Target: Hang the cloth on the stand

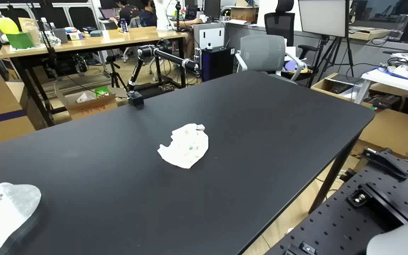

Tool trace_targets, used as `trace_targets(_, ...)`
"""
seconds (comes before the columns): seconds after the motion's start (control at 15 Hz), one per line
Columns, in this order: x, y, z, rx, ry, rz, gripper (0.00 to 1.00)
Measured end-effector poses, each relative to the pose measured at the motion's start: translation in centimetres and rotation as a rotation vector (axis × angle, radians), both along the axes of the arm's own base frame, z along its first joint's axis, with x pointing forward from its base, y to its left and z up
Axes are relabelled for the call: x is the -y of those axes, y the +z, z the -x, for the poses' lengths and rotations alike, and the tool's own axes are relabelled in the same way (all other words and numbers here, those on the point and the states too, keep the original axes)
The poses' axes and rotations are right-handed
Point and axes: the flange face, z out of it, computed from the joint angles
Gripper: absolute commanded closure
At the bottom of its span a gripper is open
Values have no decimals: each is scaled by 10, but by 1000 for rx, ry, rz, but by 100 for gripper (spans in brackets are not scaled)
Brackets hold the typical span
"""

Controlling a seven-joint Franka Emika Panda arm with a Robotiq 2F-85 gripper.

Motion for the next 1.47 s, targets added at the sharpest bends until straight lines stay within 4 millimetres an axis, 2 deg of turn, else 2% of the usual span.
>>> trace_targets(1.0,-4,-3,-3,7,3,14,0)
trace_targets(1.2,-31,-23,-13,18,43,54,0)
trace_targets(1.47,-84,-66,-24,7,141,121,0)
